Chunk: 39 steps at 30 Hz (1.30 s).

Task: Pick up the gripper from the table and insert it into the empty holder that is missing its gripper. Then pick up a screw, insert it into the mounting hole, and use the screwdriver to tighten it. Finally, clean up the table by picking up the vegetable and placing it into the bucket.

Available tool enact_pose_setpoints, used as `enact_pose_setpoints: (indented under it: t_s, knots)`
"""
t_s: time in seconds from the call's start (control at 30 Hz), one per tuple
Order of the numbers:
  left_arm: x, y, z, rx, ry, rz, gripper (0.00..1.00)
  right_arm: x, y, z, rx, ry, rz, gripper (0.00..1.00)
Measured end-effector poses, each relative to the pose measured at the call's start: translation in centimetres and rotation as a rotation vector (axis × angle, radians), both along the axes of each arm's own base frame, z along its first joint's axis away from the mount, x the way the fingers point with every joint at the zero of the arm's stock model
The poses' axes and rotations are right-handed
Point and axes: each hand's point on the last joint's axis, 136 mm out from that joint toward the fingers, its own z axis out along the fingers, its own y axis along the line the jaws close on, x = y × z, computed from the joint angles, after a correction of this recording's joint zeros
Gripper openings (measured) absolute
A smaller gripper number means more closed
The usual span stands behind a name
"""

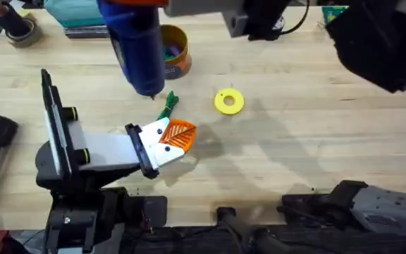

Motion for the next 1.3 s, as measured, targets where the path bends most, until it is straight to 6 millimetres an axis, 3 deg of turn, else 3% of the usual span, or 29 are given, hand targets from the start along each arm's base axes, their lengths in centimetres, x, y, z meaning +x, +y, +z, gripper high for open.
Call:
enact_pose_setpoints:
  t_s: [0.5, 0.87, 1.3]
  knots:
    - [0.0, 0.0, 0.0, 0.000, 0.000, 0.000, 0.004, 0.1, 0.3, -0.8, -0.005, -0.020, 0.000, 0.025]
    - [0.0, 0.0, 0.0, 0.000, 0.000, 0.000, 0.004, 0.3, 0.6, -2.7, -0.024, -0.004, 0.001, 0.024]
    - [0.0, 0.0, 0.0, 0.000, 0.000, 0.000, 0.004, 1.2, 2.3, -5.3, -0.069, 0.046, 0.020, 0.024]
